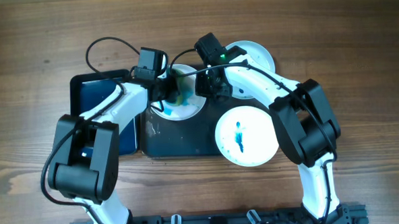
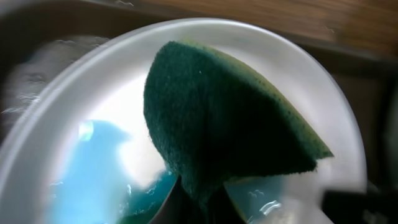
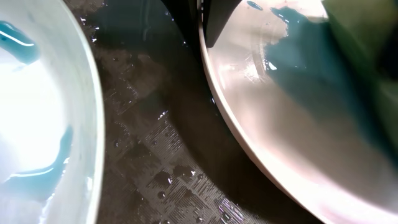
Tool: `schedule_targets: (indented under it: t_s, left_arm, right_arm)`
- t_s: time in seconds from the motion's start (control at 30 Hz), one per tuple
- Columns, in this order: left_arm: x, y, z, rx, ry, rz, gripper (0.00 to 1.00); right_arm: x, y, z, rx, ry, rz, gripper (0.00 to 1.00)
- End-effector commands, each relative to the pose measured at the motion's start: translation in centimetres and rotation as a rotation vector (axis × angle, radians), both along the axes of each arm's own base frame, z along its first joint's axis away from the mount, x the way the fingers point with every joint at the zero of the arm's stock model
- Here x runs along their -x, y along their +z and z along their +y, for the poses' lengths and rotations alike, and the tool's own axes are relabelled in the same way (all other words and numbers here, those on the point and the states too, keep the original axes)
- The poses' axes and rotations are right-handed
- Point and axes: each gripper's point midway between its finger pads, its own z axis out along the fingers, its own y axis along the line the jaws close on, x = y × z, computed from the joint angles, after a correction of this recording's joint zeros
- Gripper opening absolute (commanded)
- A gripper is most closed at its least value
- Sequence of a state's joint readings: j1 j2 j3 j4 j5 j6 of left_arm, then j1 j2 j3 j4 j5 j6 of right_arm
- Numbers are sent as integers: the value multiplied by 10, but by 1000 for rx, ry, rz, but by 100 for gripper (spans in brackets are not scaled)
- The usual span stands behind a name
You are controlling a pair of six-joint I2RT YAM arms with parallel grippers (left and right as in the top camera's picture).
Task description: Clean dirty plates on tray and stack at the side
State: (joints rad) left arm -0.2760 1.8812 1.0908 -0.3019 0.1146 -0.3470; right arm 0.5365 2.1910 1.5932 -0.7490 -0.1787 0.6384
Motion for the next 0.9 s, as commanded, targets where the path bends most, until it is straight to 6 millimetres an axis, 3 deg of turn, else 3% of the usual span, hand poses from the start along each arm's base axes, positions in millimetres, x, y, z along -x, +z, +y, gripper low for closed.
schedule_targets:
  t_s: [0.0, 0.1, 0.17, 0.23, 0.3, 0.4, 0.47, 0.53, 0.6, 0.7, 0.8, 0.87]
  left_arm:
    - [-13, 1, 66, -306, 231, -63, 4]
    - [-2, -2, 80, -384, 250, -27, 4]
    - [2, -4, 75, -359, 231, -3, 4]
    - [9, -11, 47, -221, 159, 51, 4]
    - [30, -13, -1, 16, 34, 157, 4]
    - [55, -2, -44, 250, -80, 265, 4]
    - [61, 10, -64, 376, -139, 286, 4]
    - [55, 20, -71, 428, -158, 265, 4]
    - [39, 31, -65, 420, -139, 229, 4]
    - [9, 58, -33, 347, -24, 179, 4]
    - [-23, 101, 20, 206, 120, 94, 4]
    - [-32, 119, 50, 128, 196, 66, 4]
  right_arm:
    - [1, -16, -12, 61, -4, 7, 4]
    - [0, -16, -12, 60, -4, 5, 4]
    - [-1, -15, -11, 57, -4, 1, 4]
    - [-1, -15, -11, 56, -4, -1, 4]
    - [0, -15, -11, 59, -2, 2, 4]
    - [1, -15, -10, 54, 12, 4, 4]
    - [1, -15, -7, 36, 27, 5, 4]
    - [1, -15, -7, 35, 27, 5, 4]
    - [2, -14, -6, 33, 35, 5, 4]
    - [4, -14, -2, 12, 85, 8, 4]
    - [7, -12, 4, -23, 141, 8, 4]
    - [10, -10, 10, -56, 181, 11, 4]
